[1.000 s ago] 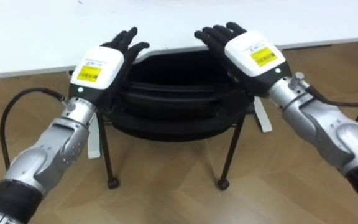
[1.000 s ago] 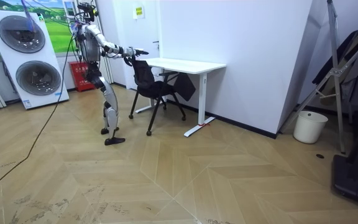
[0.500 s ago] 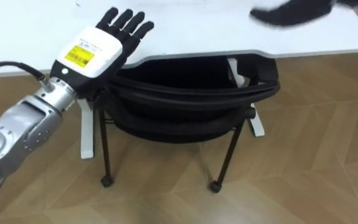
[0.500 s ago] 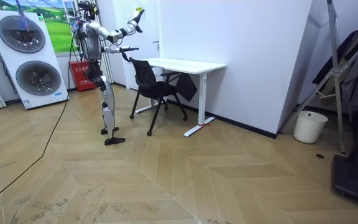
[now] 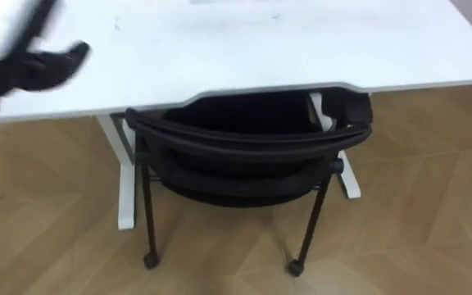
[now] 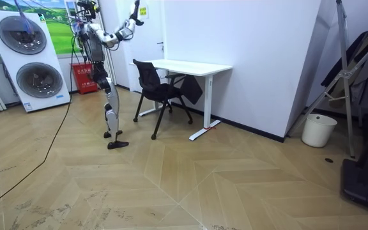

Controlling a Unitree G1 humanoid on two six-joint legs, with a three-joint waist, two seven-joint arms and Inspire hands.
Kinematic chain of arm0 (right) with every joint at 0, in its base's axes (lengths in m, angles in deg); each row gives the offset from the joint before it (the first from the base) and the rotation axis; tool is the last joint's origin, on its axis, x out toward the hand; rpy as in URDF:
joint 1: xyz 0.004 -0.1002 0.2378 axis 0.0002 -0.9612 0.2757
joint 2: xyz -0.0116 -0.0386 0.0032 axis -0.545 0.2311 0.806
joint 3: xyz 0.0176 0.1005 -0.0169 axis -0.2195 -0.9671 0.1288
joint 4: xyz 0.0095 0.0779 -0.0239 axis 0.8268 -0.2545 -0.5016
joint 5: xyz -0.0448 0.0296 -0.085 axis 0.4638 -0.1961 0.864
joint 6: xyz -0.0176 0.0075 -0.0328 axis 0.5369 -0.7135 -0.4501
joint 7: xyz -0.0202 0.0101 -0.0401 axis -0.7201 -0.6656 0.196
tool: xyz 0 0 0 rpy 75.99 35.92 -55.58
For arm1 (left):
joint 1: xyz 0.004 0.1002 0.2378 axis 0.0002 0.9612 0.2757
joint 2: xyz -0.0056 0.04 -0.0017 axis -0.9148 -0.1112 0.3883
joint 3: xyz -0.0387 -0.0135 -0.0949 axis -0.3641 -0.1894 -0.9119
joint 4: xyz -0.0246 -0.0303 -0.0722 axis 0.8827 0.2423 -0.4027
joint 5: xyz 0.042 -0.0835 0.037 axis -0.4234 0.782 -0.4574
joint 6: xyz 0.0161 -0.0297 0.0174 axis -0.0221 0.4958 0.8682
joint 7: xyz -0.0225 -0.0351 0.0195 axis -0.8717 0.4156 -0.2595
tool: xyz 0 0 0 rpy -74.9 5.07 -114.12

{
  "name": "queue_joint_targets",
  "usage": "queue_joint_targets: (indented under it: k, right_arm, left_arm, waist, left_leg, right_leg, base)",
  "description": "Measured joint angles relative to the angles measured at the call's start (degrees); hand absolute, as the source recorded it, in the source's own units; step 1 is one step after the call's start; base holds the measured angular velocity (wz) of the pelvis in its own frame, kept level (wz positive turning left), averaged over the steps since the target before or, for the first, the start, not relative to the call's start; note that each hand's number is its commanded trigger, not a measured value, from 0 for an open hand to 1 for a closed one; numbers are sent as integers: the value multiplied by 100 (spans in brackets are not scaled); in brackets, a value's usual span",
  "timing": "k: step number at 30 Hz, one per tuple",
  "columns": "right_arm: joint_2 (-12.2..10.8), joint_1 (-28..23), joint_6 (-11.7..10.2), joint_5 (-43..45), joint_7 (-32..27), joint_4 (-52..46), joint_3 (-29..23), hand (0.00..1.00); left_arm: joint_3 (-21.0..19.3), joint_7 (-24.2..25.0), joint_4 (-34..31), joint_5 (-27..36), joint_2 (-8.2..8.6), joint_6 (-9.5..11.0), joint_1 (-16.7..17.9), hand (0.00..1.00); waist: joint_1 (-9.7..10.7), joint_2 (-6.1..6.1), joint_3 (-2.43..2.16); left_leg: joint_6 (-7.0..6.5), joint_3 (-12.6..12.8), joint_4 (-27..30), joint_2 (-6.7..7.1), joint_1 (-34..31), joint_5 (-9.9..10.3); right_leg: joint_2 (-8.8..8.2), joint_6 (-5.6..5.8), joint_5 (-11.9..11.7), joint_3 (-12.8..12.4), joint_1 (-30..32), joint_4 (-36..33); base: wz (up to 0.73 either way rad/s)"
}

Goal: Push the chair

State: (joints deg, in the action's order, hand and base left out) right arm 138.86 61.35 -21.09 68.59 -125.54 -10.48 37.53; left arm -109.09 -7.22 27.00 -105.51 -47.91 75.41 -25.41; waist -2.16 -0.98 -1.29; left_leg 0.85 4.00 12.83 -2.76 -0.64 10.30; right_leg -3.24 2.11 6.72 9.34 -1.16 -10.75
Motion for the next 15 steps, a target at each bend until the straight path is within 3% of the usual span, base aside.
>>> queue_joint_targets:
  k: [1,2,3,5,6,8,9,11,13,15]
  right_arm:
    - [-109,-382,-24,-627,-185,32,-400,0]
    - [-222,-806,-23,-1457,-365,76,-815,0]
    - [-326,-1004,-4,-1893,-450,97,-1060,0]
    - [-938,-1684,47,-3958,-768,409,-1823,0]
    - [-1112,-1860,58,-4510,-806,574,-1985,0]
    - [-1899,-2521,274,-6792,-673,1304,-2361,0]
    - [-2099,-2703,324,-7258,-587,1547,-2374,0]
    - [-2961,-3086,577,-8988,-127,2548,-2411,0]
    - [-3453,-3141,659,-9733,207,3498,-2340,0]
    - [-3847,-3153,738,-9809,666,4603,-2169,0]
  left_arm:
    - [-495,-309,5,429,77,-53,461,0]
    - [-861,-587,31,998,253,-119,998,0]
    - [-1035,-693,38,1299,374,-174,1230,0]
    - [-1368,-1162,214,2693,956,-308,1986,0]
    - [-1390,-1267,323,3049,1078,-353,2103,0]
    - [-1417,-1499,1123,4601,1388,-525,2524,0]
    - [-1424,-1500,1352,4962,1463,-577,2596,0]
    - [-1443,-1478,2416,6119,1905,-697,2740,0]
    - [-1434,-1397,3293,6555,2178,-741,2752,0]
    - [-1381,-1142,4110,6609,2442,-751,2768,0]
  waist:
    - [43,-18,15]
    - [110,16,-6]
    - [179,23,-2]
    - [268,-1,19]
    - [280,5,29]
    - [314,-37,35]
    - [312,-28,28]
    - [310,-34,19]
    - [328,-2,11]
    - [358,37,-10]
  left_leg:
    - [6,93,-116,33,208,0]
    - [13,172,-200,29,345,5]
    - [20,172,-218,29,368,9]
    - [46,216,-242,28,424,24]
    - [56,214,-247,24,416,30]
    - [74,195,-255,-2,303,41]
    - [79,196,-256,-6,288,44]
    - [91,216,-294,-13,293,62]
    - [95,232,-280,-15,300,100]
    - [100,206,-243,-21,292,161]
  right_leg:
    - [-27,-51,138,-75,-83,-21]
    - [-22,-54,201,-143,-125,-37]
    - [-25,-52,243,-144,-129,-65]
    - [-24,-62,363,-197,-59,-213]
    - [-16,-66,369,-205,-46,-211]
    - [12,-78,371,-180,27,-186]
    - [19,-85,367,-181,39,-188]
    - [18,-90,373,-179,54,-185]
    - [18,-88,403,-201,53,-191]
    - [14,-76,439,-202,22,-197]
  base:
    - [-32]
    - [-27]
    - [-21]
    - [-7]
    - [0]
    - [0]
    - [0]
    - [-4]
    - [-2]
    - [2]
